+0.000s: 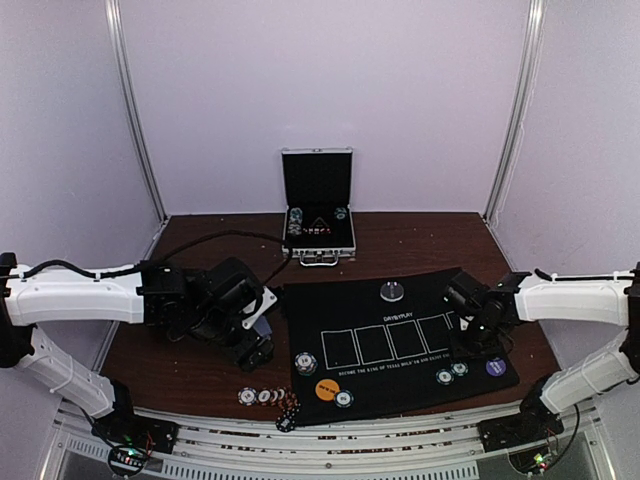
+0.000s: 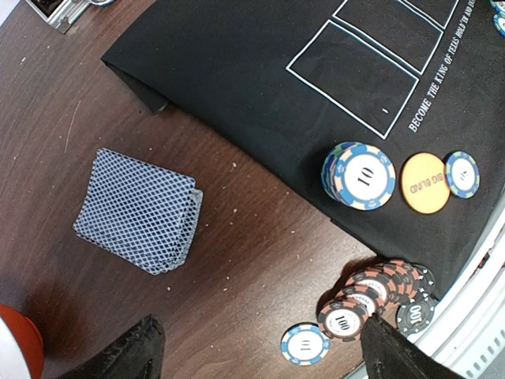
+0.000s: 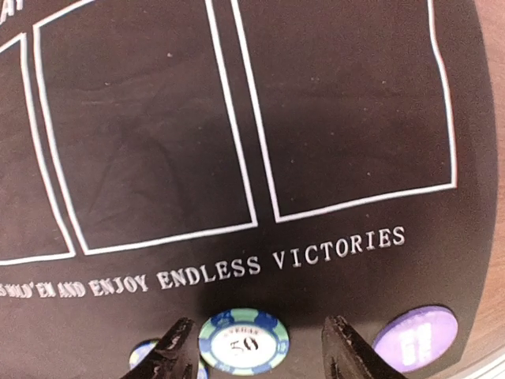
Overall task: Distribute texas hold em gaming equipment
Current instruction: Pick up the poker chip from the poker table mat.
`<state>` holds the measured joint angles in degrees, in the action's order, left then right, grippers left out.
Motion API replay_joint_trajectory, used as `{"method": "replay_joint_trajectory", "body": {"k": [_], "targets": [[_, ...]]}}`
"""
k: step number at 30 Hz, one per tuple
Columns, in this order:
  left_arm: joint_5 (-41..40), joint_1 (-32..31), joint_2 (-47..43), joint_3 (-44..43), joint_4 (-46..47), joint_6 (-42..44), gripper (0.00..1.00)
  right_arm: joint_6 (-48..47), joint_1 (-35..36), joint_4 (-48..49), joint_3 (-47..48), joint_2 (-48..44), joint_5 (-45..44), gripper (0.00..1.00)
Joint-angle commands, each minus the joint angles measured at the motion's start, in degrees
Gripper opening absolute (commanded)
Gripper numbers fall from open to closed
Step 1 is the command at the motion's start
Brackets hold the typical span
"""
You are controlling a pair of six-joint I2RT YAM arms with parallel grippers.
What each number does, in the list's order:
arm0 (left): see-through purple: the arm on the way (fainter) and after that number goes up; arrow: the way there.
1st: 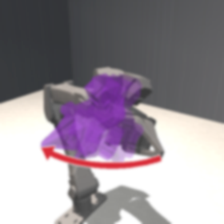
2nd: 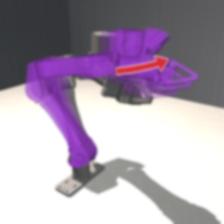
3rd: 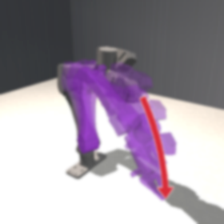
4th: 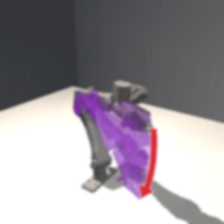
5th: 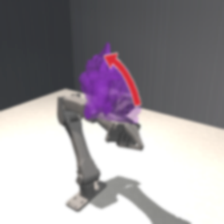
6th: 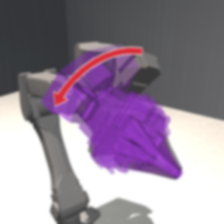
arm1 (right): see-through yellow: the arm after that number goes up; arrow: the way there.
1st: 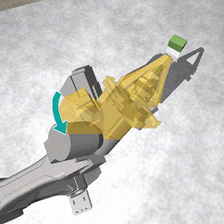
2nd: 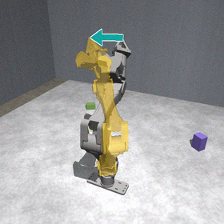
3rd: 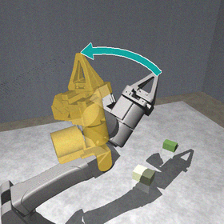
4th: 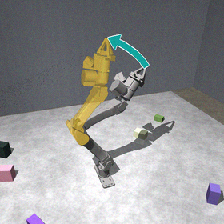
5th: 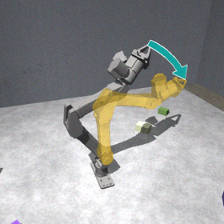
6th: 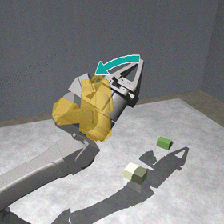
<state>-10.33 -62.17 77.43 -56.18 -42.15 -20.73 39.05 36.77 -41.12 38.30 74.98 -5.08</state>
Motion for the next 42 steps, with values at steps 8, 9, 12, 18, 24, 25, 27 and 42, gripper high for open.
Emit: {"method": "replay_joint_trajectory", "body": {"k": [8,9,12,18,24,25,27,42], "targets": [[0.29,0.43,-1.53,1.14,0.4,-0.8,0.89,-1.64,-0.36,1.17,-2.0,3.21,2.7,0.38],[0.31,0.47,-1.51,1.1,0.52,-0.74,0.89,-1.19,0.08,0.92,-2.14,2.64,3.1,0.37],[0.34,0.45,-1.17,1.13,0.58,-0.51,0.89,0.34,1.5,-0.24,-2.95,1.02,4.46,0.35],[0.37,0.45,-0.62,0.99,0.65,0.06,0.89,1.93,3.38,-3.42,-3.11,-0.77,5.13,0.34],[0.41,0.47,-0.61,0.82,0.59,0.51,0.89,0.59,4.42,-6.33,3.13,-0.81,1.37,0.4],[0.4,0.47,-0.61,0.81,0.66,0.52,0.89,-0.05,5.35,-6.11,4.04,-0.09,1.94,0.41],[0.29,0.46,-0.64,0.79,0.59,0.52,0.89,-1.47,8.3,-4.24,5.61,1.65,4.54,0.47],[0.73,0.47,-0.97,0.77,0.58,0.6,0.89,-4.54,10.6,-0.13,3.25,9.3,7.95,0.63]]}}
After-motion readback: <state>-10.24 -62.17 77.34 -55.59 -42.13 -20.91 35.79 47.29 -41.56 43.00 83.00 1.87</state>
